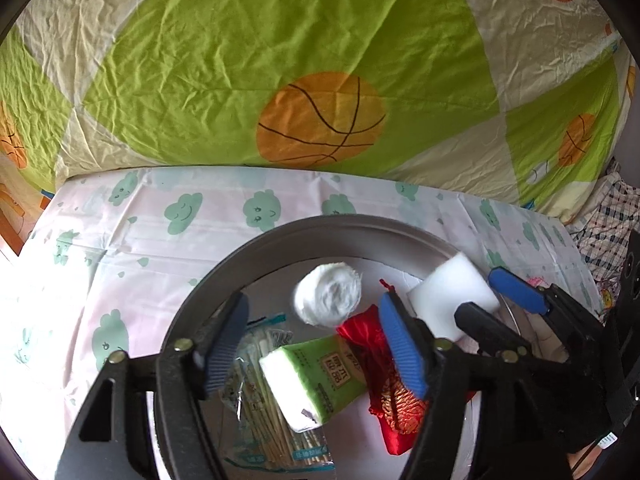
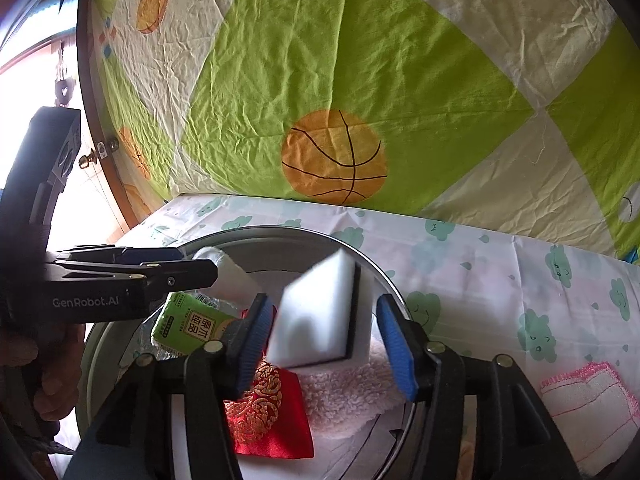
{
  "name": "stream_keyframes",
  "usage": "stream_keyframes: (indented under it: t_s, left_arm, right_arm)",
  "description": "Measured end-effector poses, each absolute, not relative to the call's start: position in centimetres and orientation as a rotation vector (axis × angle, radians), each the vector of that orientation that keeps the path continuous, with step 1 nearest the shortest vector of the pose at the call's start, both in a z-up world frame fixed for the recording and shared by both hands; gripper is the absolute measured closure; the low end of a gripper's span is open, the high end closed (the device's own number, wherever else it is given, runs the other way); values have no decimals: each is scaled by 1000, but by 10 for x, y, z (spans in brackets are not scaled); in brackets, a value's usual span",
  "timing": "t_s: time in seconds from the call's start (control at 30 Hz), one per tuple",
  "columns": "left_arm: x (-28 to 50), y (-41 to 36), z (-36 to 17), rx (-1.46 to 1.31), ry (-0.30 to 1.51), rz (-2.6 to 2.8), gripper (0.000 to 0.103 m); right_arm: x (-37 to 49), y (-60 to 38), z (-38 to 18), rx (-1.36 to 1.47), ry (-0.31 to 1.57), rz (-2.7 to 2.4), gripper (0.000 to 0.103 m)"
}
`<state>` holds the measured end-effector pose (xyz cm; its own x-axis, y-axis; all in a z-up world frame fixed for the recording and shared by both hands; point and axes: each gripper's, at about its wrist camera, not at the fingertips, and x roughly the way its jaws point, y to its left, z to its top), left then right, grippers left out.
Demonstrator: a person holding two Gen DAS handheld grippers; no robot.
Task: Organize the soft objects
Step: 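Open the left gripper dropping the towel into the tin while the right gripper releases the sponge, then move both open grippers back toward the remaining items on the bed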
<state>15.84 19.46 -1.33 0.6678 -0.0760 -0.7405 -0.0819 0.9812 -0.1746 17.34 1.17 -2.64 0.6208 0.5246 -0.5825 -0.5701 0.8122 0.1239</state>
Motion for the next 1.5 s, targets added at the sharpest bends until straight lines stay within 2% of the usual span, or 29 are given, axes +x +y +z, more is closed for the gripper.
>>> stream_keyframes:
  t_s: [0.1,0.3,0.37,0.5,0.67,0.73,1.13,1.5]
  left_arm:
    - [154,196,-9,-203,829,10,30]
    - [133,190,-5,-200,788,32,30]
    - [122,186,-3,-197,763,34,28]
    - [95,170,-1,-168,699,48,19]
    - [68,139,-1,-113,642,45,18]
    - [58,126,-2,-104,625,36,15]
    - [26,45,-18,-15,588,-39,15]
    - [23,39,-19,-9,572,-10,14]
  right_arm:
    - [171,8,-25,-56,637,625,33]
    - [160,-4,-20,-48,631,611,32]
    - [152,-12,-17,-54,627,612,32]
    - [133,-38,-14,-78,602,600,31]
    - [114,-89,-12,-54,594,543,29]
    - [106,-112,-13,-39,585,505,28]
    - [87,-221,-35,63,579,296,26]
    - [83,-210,-43,47,579,325,26]
